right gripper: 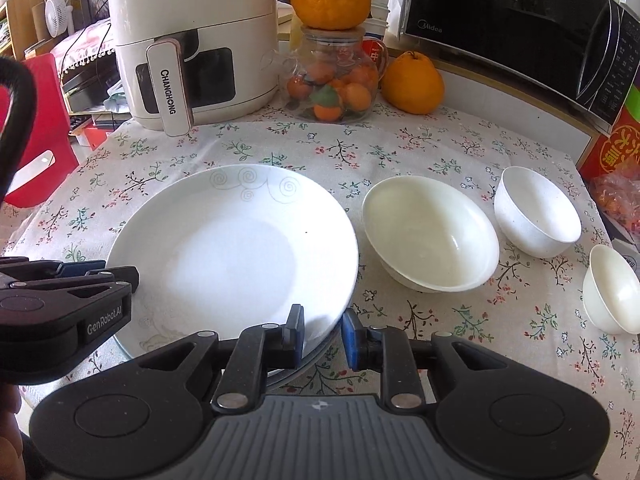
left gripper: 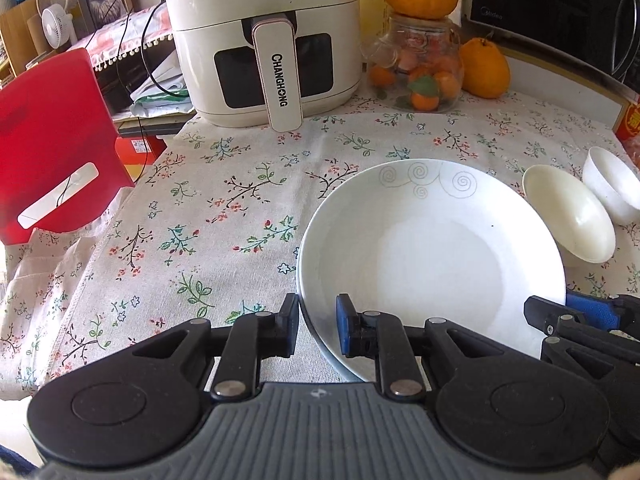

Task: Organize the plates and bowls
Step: 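Lower the white plate onto the plate stack and open both grippers, then move both grippers to the rim of the cream bowl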

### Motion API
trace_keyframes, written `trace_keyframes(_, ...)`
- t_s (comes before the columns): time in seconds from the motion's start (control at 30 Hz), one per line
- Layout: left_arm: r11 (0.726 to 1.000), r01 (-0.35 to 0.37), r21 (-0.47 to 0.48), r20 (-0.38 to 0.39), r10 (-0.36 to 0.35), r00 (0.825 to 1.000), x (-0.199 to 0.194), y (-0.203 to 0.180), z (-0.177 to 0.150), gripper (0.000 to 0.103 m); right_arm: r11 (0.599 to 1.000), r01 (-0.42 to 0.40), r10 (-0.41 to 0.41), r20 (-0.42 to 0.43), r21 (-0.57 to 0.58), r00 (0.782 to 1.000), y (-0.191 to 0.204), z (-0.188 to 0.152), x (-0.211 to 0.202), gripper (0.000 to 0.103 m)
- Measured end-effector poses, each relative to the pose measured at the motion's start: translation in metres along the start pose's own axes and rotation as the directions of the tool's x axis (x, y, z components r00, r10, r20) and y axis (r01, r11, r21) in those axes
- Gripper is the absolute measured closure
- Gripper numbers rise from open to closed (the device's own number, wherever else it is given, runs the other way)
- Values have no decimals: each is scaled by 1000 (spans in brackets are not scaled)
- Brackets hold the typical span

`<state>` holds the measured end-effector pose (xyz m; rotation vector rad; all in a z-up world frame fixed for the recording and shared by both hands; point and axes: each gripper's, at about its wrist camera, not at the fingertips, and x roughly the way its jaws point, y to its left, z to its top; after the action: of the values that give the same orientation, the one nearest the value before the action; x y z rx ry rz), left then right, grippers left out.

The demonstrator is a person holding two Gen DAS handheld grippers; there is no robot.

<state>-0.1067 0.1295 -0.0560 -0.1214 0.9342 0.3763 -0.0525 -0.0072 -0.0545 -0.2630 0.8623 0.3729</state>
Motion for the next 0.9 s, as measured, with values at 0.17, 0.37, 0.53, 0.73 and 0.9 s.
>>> trace_keyframes(0.17, 1000, 5, -9, -3, -5, 1000, 0, 1, 1, 85, 999, 23, -23, -5, -28, 1000, 6, -4, 2, 83)
trace_keyframes(0.37, 1000, 28, -12, -13, -28, 1000, 1, 2, 3, 76, 998, 34, -35, -10, -56, 999, 10, -3, 3, 79)
trace_keyframes(0.53, 997, 21, -74, -39, -24, 999, 5, 13, 10, 70, 999, 6, -7, -29, -40, 1000, 6, 1, 4, 75)
trace_keyframes(0.73, 986, 35, -166, -36, -41, 999, 4, 24, 25, 66, 1000, -24, 24, -13, 3, 1000, -3, 12, -4, 68)
trace_keyframes(0.9, 979, 70, -190, -3, -72, 997, 0, 21, 41, 65, 995, -77, 76, 7, 63, 997, -20, 22, -13, 63)
